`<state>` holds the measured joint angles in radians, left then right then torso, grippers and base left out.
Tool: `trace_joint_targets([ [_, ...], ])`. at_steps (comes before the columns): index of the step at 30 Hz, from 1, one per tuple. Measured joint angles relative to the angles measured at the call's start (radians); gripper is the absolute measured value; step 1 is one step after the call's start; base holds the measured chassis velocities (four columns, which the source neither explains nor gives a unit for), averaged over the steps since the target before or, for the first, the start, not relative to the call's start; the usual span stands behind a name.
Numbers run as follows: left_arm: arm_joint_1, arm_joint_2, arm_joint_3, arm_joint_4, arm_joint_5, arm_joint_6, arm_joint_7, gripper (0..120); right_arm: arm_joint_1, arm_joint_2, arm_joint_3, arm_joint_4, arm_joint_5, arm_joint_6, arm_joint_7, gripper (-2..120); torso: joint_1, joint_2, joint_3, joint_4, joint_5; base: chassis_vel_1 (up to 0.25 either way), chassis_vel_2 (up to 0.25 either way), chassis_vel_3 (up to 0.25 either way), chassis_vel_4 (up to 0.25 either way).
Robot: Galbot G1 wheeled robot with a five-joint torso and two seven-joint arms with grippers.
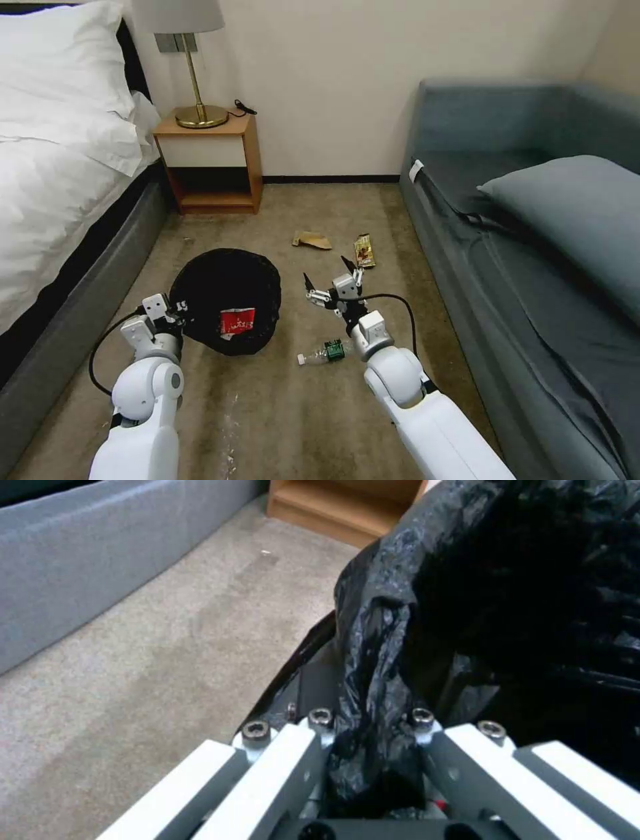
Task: Pick up the trash bin, then pick up the garbage on the floor and place it into the trash bin.
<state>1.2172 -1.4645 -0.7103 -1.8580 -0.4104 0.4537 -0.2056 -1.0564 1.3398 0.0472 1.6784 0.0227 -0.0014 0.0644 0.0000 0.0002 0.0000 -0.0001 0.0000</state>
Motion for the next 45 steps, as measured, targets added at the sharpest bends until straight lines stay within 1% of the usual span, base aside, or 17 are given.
trace_joint_targets([
  [9,0.002,-0.006,-0.005,-0.007,0.006,0.006,-0.001,3,-0.019,-0.001,-0.008,-0.023,-0.005,-0.002,-0.018,100,0.000,0.000,0.000,0.0000,0.0001,0.000,0.000,0.000,0.000],
  [19,0.033,-0.022,-0.020,-0.029,0.007,0.002,0.000,3,0.037,-0.019,-0.039,-0.150,-0.074,0.035,-0.098,100,0.000,0.000,0.000,0.0002,0.0000,0.000,0.000,0.000,0.000],
  [20,0.038,-0.026,-0.022,-0.033,0.011,0.000,0.000,3,0.051,-0.027,-0.039,-0.163,-0.111,0.025,-0.146,100,0.000,0.000,0.000,0.0002,0.0001,0.000,0.000,0.000,0.000],
  [21,0.038,-0.026,-0.022,-0.033,0.011,0.000,0.000,3,0.051,-0.027,-0.039,-0.163,-0.111,0.025,-0.146,100,0.000,0.000,0.000,0.0002,0.0001,0.000,0.000,0.000,0.000],
  [24,0.042,-0.033,-0.025,-0.042,0.019,0.000,0.001,3,0.085,-0.062,-0.056,-0.175,-0.177,-0.017,-0.214,100,0.000,0.000,0.000,0.0000,0.0000,0.000,0.000,0.000,0.000],
  [28,0.043,-0.037,-0.024,-0.044,0.031,0.000,0.001,3,0.114,-0.088,-0.070,-0.199,-0.256,-0.017,-0.261,100,0.000,0.000,0.000,0.0001,0.0000,0.000,0.000,0.000,0.000],
  [30,0.044,-0.039,-0.021,-0.045,0.040,0.001,0.001,3,0.140,-0.101,-0.077,-0.233,-0.329,0.017,-0.295,100,0.000,0.000,0.000,0.0001,0.0001,0.000,0.000,0.000,0.000],
  [31,0.044,-0.039,-0.021,-0.045,0.040,0.001,0.001,3,0.140,-0.101,-0.077,-0.233,-0.329,0.017,-0.295,100,0.000,0.000,0.000,0.0001,0.0001,0.000,0.000,0.000,0.000],
  [33,0.045,-0.042,-0.020,-0.044,0.052,0.001,0.001,3,0.165,-0.114,-0.086,-0.264,-0.417,0.046,-0.352,100,0.000,0.000,0.000,0.0000,0.0000,0.000,0.000,0.000,0.000],
  [34,0.045,-0.042,-0.020,-0.044,0.052,0.001,0.001,3,0.165,-0.114,-0.086,-0.264,-0.417,0.046,-0.352,100,0.000,0.000,0.000,0.0000,0.0000,0.000,0.000,0.000,0.000],
  [36,0.042,-0.045,-0.021,-0.040,0.059,0.002,-0.001,3,0.194,-0.115,-0.087,-0.295,-0.516,0.099,-0.428,100,0.000,0.000,0.000,0.0001,0.0001,0.000,0.000,0.000,0.000],
  [37,0.042,-0.045,-0.021,-0.040,0.059,0.002,-0.001,3,0.194,-0.115,-0.087,-0.295,-0.516,0.099,-0.428,100,0.000,0.000,0.000,0.0001,0.0001,0.000,0.000,0.000,0.000],
  [38,0.041,-0.047,-0.023,-0.038,0.063,0.002,-0.002,3,0.217,-0.112,-0.081,-0.310,-0.580,0.132,-0.508,100,0.000,0.000,0.000,0.0001,0.0001,0.000,0.000,0.000,0.000],
  [39,0.041,-0.047,-0.023,-0.038,0.063,0.002,-0.002,3,0.217,-0.112,-0.081,-0.310,-0.580,0.132,-0.508,100,0.000,0.000,0.000,0.0001,0.0001,0.000,0.000,0.000,0.000],
  [40,0.041,-0.050,-0.024,-0.035,0.067,0.002,-0.003,3,0.242,-0.110,-0.077,-0.321,-0.628,0.153,-0.586,100,0.000,0.000,0.000,0.0001,0.0000,0.000,0.000,0.000,0.000],
  [42,0.040,-0.054,-0.024,-0.033,0.071,0.002,-0.003,3,0.269,-0.104,-0.077,-0.340,-0.666,0.175,-0.652,100,0.000,0.000,0.000,0.0001,0.0000,0.000,0.000,0.000,0.000],
  [45,0.041,-0.058,-0.025,-0.033,0.074,0.001,-0.003,3,0.295,-0.093,-0.078,-0.363,-0.699,0.195,-0.684,100,0.000,0.000,0.000,0.0000,-0.0001,0.000,0.000,0.000,0.000],
])
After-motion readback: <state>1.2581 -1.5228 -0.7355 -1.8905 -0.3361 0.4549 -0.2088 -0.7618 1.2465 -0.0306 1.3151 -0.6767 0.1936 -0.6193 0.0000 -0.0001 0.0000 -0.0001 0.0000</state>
